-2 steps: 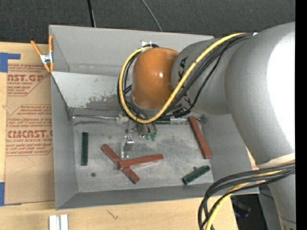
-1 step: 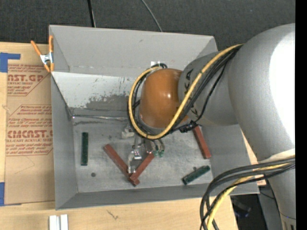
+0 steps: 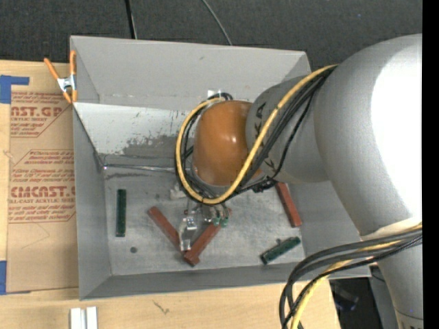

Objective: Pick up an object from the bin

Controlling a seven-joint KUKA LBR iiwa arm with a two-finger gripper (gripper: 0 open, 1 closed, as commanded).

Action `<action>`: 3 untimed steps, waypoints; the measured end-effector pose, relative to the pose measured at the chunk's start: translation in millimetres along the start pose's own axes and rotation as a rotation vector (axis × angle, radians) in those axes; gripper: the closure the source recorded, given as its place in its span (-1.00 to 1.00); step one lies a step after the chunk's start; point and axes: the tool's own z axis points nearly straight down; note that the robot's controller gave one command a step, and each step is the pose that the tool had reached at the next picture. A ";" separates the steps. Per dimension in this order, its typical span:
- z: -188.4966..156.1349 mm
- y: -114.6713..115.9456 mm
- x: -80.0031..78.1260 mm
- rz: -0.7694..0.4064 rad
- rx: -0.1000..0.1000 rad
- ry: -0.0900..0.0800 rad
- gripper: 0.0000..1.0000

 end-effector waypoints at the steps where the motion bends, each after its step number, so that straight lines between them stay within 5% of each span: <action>1: 8.2 19.8 6.8 0.071 -0.011 -0.016 1.00; 2: 8.2 19.8 6.8 0.071 -0.011 -0.016 1.00; 3: 9.2 61.5 -1.7 0.003 0.001 -0.004 1.00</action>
Offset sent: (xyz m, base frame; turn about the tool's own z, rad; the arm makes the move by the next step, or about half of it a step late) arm 0.0000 0.0000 0.0000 0.0000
